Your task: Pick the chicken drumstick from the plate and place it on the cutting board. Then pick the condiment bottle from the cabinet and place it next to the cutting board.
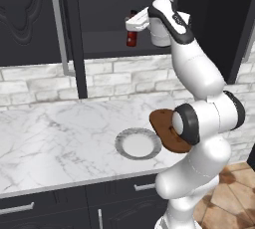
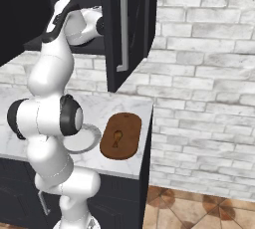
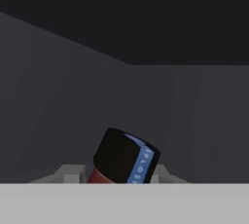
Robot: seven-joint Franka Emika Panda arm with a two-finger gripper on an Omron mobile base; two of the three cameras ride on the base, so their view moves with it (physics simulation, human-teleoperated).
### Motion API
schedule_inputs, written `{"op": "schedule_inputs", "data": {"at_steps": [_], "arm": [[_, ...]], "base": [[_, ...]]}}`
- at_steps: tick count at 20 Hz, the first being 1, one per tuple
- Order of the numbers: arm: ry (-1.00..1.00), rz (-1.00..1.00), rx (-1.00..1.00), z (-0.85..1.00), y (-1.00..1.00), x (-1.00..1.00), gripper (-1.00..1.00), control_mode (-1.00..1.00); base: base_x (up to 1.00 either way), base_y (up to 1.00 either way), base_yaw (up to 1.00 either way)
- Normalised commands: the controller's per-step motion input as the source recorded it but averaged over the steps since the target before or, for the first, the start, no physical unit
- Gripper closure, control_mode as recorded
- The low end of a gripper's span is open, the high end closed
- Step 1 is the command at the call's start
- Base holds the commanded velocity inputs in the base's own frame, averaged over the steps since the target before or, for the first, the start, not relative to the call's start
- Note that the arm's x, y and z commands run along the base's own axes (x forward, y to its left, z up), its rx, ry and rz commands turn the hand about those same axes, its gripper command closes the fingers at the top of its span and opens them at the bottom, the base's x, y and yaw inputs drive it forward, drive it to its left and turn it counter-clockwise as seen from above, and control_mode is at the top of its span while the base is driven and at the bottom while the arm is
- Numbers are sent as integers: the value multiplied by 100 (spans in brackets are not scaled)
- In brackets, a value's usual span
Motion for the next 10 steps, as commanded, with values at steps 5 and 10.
{"op": "schedule_inputs", "data": {"at_steps": [5,10], "arm": [[0,-2,0,0,6,-20,100,-100],[0,-1,0,0,1,-31,100,-100]], "base": [[0,0,0],[0,0,0]]}}
